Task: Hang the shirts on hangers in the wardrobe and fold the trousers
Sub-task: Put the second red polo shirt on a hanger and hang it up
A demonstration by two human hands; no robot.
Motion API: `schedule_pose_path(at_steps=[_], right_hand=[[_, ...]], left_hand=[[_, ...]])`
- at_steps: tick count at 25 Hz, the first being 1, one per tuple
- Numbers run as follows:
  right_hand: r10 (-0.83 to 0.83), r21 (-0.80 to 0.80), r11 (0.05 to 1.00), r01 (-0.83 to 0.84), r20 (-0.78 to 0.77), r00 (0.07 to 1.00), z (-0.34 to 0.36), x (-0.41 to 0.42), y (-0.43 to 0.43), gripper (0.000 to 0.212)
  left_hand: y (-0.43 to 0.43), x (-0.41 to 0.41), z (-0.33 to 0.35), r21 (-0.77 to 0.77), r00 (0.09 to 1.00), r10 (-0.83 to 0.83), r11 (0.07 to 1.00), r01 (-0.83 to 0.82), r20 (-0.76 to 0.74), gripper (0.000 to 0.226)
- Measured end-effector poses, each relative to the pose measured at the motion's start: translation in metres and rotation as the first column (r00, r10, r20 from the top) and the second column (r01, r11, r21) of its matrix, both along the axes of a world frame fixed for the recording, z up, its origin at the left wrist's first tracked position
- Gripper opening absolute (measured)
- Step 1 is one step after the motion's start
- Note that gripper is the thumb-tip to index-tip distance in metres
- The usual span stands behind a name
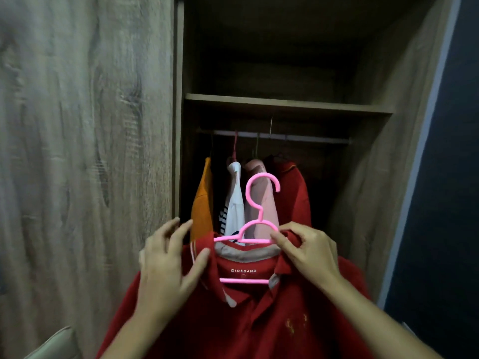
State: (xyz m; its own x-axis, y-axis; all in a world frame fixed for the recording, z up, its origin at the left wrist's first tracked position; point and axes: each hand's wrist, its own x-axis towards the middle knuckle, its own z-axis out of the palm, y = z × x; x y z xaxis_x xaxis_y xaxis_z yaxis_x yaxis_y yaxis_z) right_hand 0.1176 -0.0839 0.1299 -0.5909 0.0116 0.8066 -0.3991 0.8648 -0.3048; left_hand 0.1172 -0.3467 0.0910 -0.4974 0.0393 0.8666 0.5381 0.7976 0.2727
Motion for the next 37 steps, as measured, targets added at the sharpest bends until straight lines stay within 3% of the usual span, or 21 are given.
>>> schedule_pose_path(at_steps=[3, 8, 11, 13, 18, 21, 24, 26, 28, 31, 33, 35, 37], right_hand=[[0.048, 0.009, 0.999, -0.048, -0.023, 0.999, 0.004, 0.001, -0.003, 0.038], [0.066, 0.107, 0.991, -0.076, 0.090, 0.994, 0.008, -0.001, -0.001, 0.050], [0.016, 0.169, 0.985, -0.043, 0.159, 0.987, 0.019, -0.002, 0.013, 0.050], [0.051, 0.127, 0.989, -0.080, 0.212, 0.976, 0.022, -0.002, 0.023, 0.047], [0.078, 0.049, 0.994, -0.099, 0.316, 0.945, -0.001, -0.004, 0.047, 0.041], [0.044, -0.044, 0.998, -0.033, 0.283, 0.958, -0.005, -0.002, 0.047, 0.039], [-0.031, -0.128, 0.990, 0.066, 0.255, 0.966, 0.002, -0.002, 0.046, 0.015], [-0.058, -0.126, 0.988, 0.093, 0.256, 0.965, 0.003, -0.001, 0.046, 0.014], [-0.075, -0.090, 0.991, 0.102, 0.267, 0.961, 0.003, -0.001, 0.046, 0.024], [-0.121, -0.073, 0.987, 0.143, 0.247, 0.961, 0.002, -0.005, 0.051, 0.060], [-0.160, -0.064, 0.984, 0.168, 0.124, 0.979, -0.001, -0.008, 0.055, 0.067], [-0.208, -0.135, 0.971, 0.199, -0.049, 0.977, -0.005, -0.007, 0.049, 0.057], [-0.169, -0.263, 0.956, 0.129, -0.135, 0.976, -0.006, -0.006, 0.029, 0.045]], left_hand=[[-0.015, -0.011, 0.009, -0.134, 0.969, -0.119, 0.980, 0.150, 0.219, 0.063], [-0.018, -0.021, 0.006, -0.127, 0.986, -0.143, 0.980, 0.153, 0.088, 0.059], [-0.030, -0.032, 0.021, -0.038, 0.959, -0.254, 0.965, 0.261, 0.127, 0.060], [-0.037, -0.036, 0.028, -0.020, 0.949, -0.285, 0.957, 0.290, 0.138, 0.057], [-0.045, -0.035, 0.034, 0.050, 0.901, -0.367, 0.929, 0.366, 0.232, 0.027], [-0.045, -0.035, 0.049, 0.022, 0.858, -0.390, 0.913, 0.407, 0.336, 0.021], [-0.050, -0.039, 0.050, -0.059, 0.863, -0.359, 0.913, 0.404, 0.356, 0.032], [-0.053, -0.040, 0.038, 0.024, 0.870, -0.379, 0.920, 0.392, 0.315, 0.034], [-0.054, -0.043, 0.028, 0.078, 0.894, -0.368, 0.930, 0.361, 0.254, 0.036], [-0.053, -0.046, 0.029, 0.103, 0.924, -0.328, 0.944, 0.313, 0.198, 0.041], [-0.052, -0.045, 0.036, 0.121, 0.936, -0.307, 0.949, 0.290, 0.171, 0.041], [-0.045, -0.041, 0.040, 0.117, 0.948, -0.277, 0.958, 0.261, 0.159, 0.042], [-0.029, -0.034, 0.041, 0.082, 0.967, -0.204, 0.978, 0.193, 0.153, 0.045]])
